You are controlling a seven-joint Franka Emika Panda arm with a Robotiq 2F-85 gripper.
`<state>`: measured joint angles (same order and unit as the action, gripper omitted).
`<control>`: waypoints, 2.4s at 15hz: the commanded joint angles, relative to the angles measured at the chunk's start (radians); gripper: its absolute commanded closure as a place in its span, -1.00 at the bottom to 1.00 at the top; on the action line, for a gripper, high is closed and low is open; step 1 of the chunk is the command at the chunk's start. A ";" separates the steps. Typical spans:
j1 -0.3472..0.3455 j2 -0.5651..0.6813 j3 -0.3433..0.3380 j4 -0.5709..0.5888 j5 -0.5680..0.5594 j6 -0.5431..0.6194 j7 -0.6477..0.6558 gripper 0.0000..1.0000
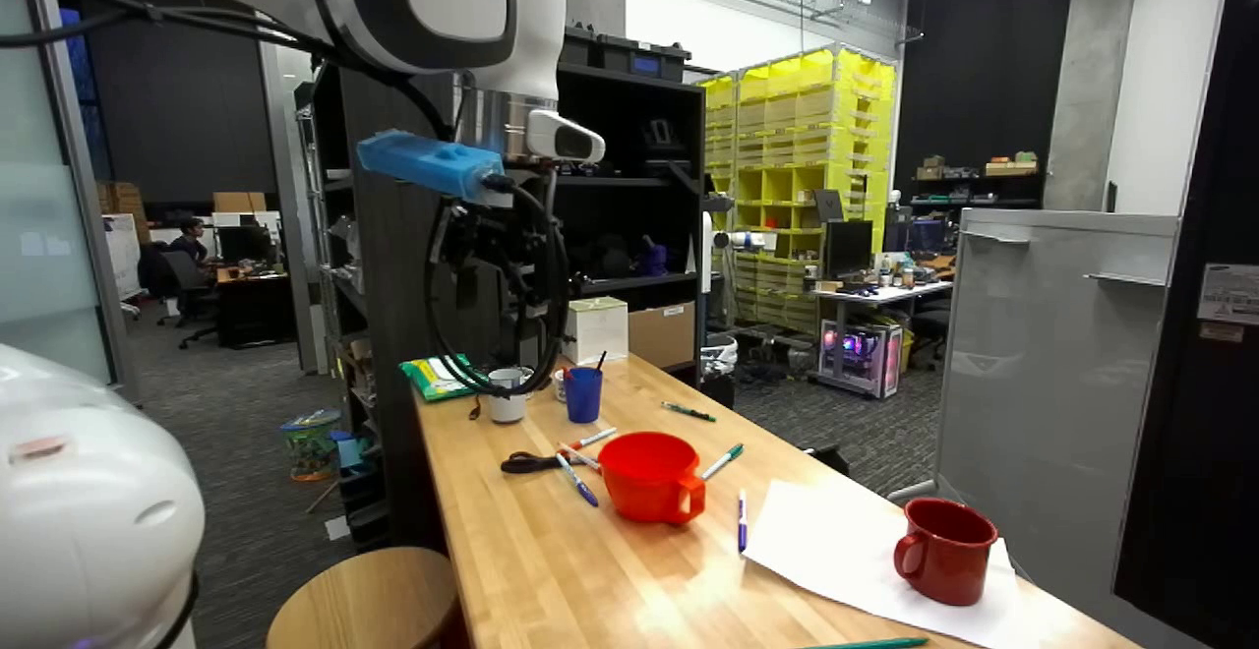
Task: Put one blue pen in the blue cup.
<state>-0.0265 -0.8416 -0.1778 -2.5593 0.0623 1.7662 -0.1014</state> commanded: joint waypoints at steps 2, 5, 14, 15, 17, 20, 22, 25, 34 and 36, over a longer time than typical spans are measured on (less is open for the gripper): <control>-0.018 0.003 0.013 0.003 0.010 -0.003 -0.011 -1.00; -0.018 0.003 0.013 0.003 0.010 -0.003 -0.011 -1.00; 0.014 0.001 0.003 -0.027 0.017 -0.021 -0.083 -1.00; 0.026 0.004 0.002 -0.036 0.025 -0.019 -0.107 -1.00; 0.051 0.020 0.003 -0.053 0.042 -0.006 -0.156 -1.00; 0.096 0.063 0.012 -0.068 0.051 0.036 -0.235 -1.00; 0.126 0.104 0.026 -0.065 0.036 0.069 -0.282 -1.00; 0.152 0.173 0.074 -0.056 -0.011 0.158 -0.313 -1.00; 0.149 0.203 0.101 -0.066 -0.034 0.236 -0.289 -1.00; 0.161 0.237 0.099 -0.051 -0.040 0.250 -0.319 -1.00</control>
<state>0.1244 -0.6383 -0.0782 -2.6272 0.0279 2.0045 -0.3898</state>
